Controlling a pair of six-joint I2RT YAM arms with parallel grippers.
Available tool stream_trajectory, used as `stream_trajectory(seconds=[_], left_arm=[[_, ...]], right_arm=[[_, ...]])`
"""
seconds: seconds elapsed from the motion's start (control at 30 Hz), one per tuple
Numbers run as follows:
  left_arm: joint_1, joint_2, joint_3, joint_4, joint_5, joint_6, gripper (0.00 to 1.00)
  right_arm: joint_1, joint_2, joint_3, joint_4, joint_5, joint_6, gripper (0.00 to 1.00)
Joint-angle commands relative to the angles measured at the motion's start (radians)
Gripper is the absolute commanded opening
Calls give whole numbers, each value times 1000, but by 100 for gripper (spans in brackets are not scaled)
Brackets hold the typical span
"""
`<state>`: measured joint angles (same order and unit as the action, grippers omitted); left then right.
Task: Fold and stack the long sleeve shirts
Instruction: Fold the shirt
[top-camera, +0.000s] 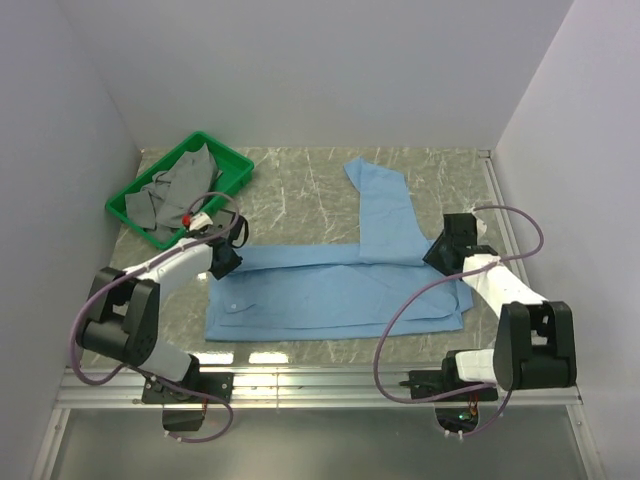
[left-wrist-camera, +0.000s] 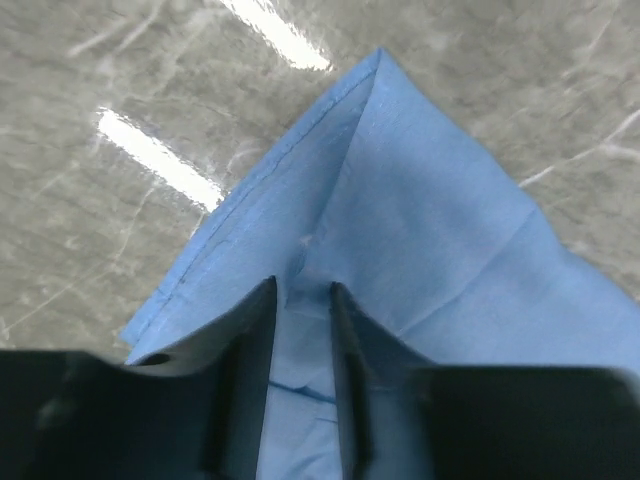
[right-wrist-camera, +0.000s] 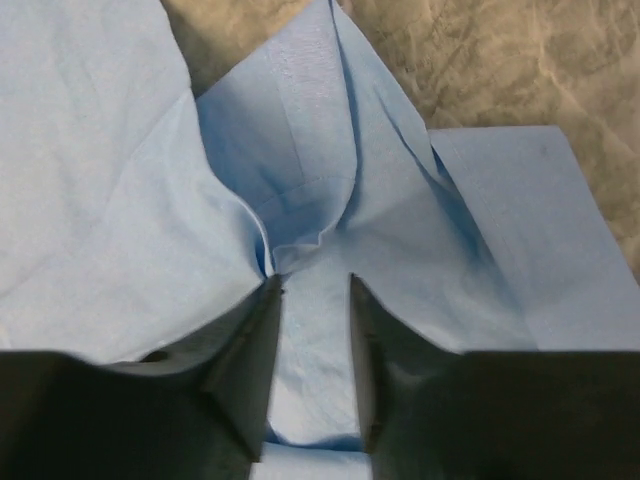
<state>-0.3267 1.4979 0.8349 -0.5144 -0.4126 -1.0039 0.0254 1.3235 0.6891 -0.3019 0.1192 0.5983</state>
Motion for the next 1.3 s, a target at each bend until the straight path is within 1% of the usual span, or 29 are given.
stream_trajectory(seconds=[0.0,0.07,0.13,0.17,0.27,0.3,0.37,0.4,0.47,0.57,0.6,0.63,0.73,0.77,0.9,1.0,1.03,1.07,1.13,1.17,1.27], left_arm=[[5,-85,7,-30,-55,31,36],[3,-125,19,-45,-51,53,50],[3,-169,42,-49,-35,89,58],[2,-185,58,-36,-16,103,67],[0,-229,85,7,50,172,83],[0,-232,93,36,66,200,85],[0,-214,110,65,84,215,87],[0,-203,116,94,109,221,87],[0,-151,134,111,130,219,84],[0,-78,147,151,179,211,81],[0,-61,144,158,195,208,80],[0,-35,142,178,201,206,79],[0,11,121,198,221,197,77],[0,25,112,195,225,189,77],[5,94,87,156,216,148,75],[12,104,56,129,202,119,74],[15,102,49,119,193,111,74],[20,102,46,110,181,102,74],[20,101,43,79,170,102,74],[21,99,38,71,166,100,74],[20,76,23,53,164,106,75]], right_arm=[[-2,-87,0,-3,34,5,44],[-4,-130,12,-11,28,-5,46],[-5,-151,51,-25,33,-9,51],[-4,-155,68,-29,37,-3,51],[-10,-145,116,-10,30,30,53],[-13,-120,131,6,24,43,53],[-22,-86,147,26,-2,73,53],[-47,-54,154,49,-4,83,53],[-77,-27,150,101,-27,118,52],[-129,19,110,173,-93,191,50],[-160,43,87,231,-151,205,48],[-174,58,78,259,-174,218,47],[-200,137,66,300,-246,250,45],[-205,158,63,343,-259,264,44],[-222,242,8,363,-268,308,40],[-254,249,-48,401,-291,321,38],[-262,238,-51,396,-262,328,38],[-263,229,-46,344,-242,322,38],[-265,210,-22,310,-213,287,38],[-265,201,-10,267,-196,279,38],[-265,172,6,235,-179,261,38]])
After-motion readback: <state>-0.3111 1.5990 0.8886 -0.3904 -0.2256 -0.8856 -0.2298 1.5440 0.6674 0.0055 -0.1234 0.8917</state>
